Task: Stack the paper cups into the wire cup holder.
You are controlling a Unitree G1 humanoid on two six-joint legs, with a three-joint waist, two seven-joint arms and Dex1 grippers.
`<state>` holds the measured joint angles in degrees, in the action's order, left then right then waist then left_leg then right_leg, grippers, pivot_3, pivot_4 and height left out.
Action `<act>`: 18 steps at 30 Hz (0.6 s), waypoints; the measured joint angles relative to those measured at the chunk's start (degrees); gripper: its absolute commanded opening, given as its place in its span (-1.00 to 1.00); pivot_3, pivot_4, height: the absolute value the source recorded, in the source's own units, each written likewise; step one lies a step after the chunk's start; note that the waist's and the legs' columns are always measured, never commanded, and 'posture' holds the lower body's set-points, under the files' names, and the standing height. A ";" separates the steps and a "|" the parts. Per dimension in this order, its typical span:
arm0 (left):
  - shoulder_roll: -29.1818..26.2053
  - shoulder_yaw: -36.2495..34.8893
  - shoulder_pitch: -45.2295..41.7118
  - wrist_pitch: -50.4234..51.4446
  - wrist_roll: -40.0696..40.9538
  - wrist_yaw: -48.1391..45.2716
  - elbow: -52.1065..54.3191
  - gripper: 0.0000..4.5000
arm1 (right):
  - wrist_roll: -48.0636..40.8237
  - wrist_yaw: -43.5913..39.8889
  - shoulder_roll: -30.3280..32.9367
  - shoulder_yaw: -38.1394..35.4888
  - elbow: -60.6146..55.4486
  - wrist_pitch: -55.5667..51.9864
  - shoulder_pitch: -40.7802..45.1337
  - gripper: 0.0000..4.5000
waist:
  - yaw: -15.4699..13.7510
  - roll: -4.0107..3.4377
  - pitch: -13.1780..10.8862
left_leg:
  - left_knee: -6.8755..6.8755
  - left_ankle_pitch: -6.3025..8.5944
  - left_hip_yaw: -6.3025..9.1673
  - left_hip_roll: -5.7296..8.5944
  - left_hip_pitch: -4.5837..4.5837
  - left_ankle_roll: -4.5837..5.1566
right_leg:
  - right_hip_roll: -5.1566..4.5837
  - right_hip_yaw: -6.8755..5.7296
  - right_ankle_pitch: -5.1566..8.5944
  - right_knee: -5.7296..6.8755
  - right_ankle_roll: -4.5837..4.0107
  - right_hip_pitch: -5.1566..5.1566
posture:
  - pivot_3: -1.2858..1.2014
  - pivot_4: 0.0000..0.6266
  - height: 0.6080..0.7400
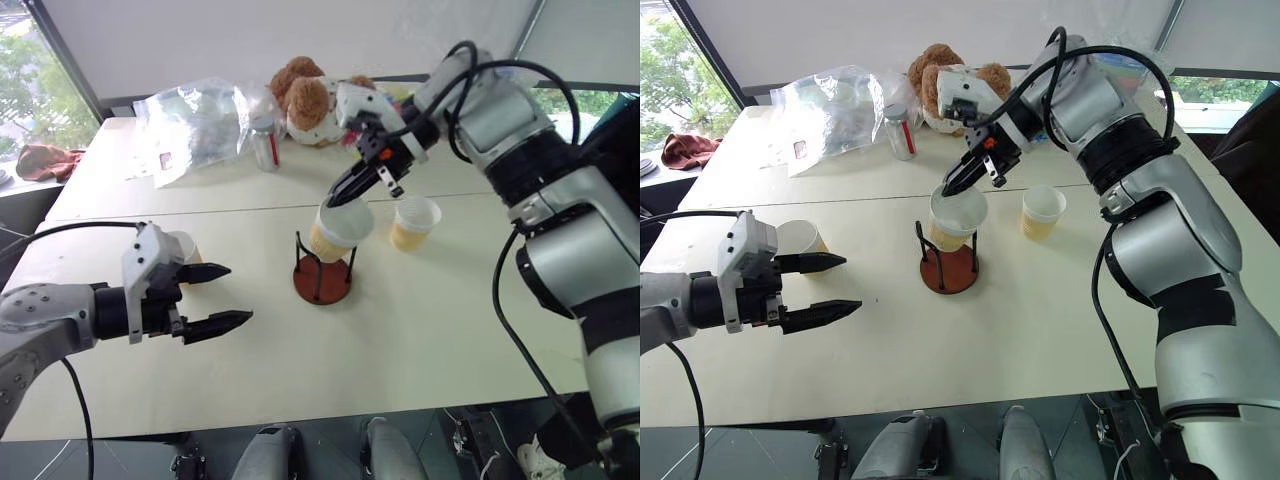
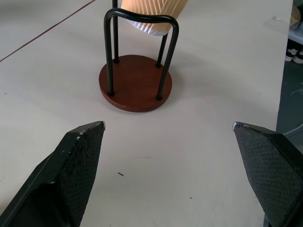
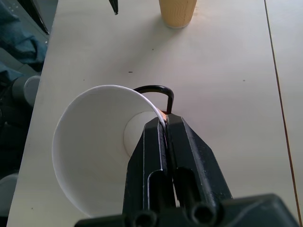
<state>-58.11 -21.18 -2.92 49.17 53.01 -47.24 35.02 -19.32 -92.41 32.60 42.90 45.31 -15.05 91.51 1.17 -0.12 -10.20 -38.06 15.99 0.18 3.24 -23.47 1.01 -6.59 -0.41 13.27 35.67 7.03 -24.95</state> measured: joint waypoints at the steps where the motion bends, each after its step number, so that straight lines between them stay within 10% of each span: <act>1: 0.06 0.00 0.00 0.00 0.00 0.05 0.00 1.00 | -0.11 0.00 -0.06 0.32 0.00 0.12 0.14 -0.87 | 0.00 0.00 0.00 | 0.00 0.00 0.00 0.00 0.00 0.00 | 0.00 0.00 0.00 0.02 0.00 -0.01 | 0.03 -0.52 1.00; 9: 0.59 0.03 -0.34 0.01 0.23 1.27 0.22 1.00 | 0.32 0.00 -2.47 0.27 1.74 0.24 0.46 0.77 | 0.00 0.00 0.00 | 0.00 -0.04 0.00 0.00 0.00 -0.06 | -0.02 0.00 0.00 0.34 0.00 -0.16 | 0.03 -0.52 1.00; 18: 0.74 0.15 -2.18 0.50 1.17 1.82 0.42 1.00 | 4.20 0.01 0.02 -5.59 7.77 3.95 1.39 0.77 | -0.34 0.00 0.00 | 0.00 -0.05 0.01 0.02 -0.01 -0.09 | -0.03 0.00 0.00 0.34 -0.01 -0.16 | 0.03 -0.52 1.00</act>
<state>-57.37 -21.02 -5.10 49.67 54.17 -45.42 35.44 -15.12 -92.41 32.62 37.31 53.07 -11.10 92.90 0.82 -0.12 -10.20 -38.06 15.93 0.19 3.26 -23.49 0.91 -6.62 -0.42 13.28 36.02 7.02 -25.12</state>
